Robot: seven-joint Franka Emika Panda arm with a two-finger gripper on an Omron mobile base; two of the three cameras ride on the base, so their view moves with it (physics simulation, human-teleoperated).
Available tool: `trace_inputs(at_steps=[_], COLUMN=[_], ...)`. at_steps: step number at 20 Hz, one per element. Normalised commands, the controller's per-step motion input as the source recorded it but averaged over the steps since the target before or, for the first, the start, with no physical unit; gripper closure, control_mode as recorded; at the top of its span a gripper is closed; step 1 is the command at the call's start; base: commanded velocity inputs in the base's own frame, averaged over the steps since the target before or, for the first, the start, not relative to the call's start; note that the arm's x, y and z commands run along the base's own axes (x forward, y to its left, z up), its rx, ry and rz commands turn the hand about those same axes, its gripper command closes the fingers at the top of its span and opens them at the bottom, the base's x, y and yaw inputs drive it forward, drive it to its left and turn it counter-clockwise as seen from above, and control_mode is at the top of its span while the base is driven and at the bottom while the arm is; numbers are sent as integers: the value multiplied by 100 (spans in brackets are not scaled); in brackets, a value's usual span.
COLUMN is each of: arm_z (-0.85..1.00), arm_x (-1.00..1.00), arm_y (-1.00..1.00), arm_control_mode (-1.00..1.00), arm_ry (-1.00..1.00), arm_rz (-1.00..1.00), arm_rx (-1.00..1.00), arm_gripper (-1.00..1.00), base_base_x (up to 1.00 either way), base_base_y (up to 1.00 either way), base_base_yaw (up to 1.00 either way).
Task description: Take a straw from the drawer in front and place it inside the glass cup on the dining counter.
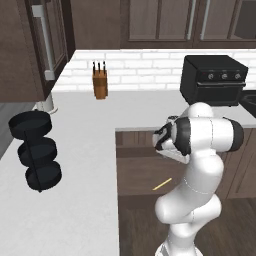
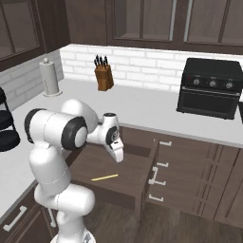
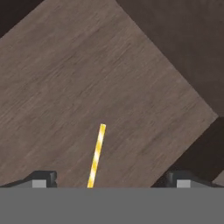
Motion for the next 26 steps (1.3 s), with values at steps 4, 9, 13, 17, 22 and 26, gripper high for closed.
trace_inputs(at_steps=[4,9,13,17,22,26], arm_z=[-28,-50,-51,-48,-39,-30], arm_x=[0,9,9,1,20,38], arm_y=[0,0,0,0,0,0], arm_control_mode=[-100,-100,-100,-100,-100,-100], arm_ry=[0,5,12,15,10,10], arm_rz=[-9,-7,-2,0,0,0], arm_rx=[-9,-7,0,0,0,0], arm_gripper=[-100,-100,-100,-100,-100,-100], base_base_x=[0,0,0,0,0,0], base_base_y=[0,0,0,0,0,0], base_base_yaw=[0,0,0,0,0,0])
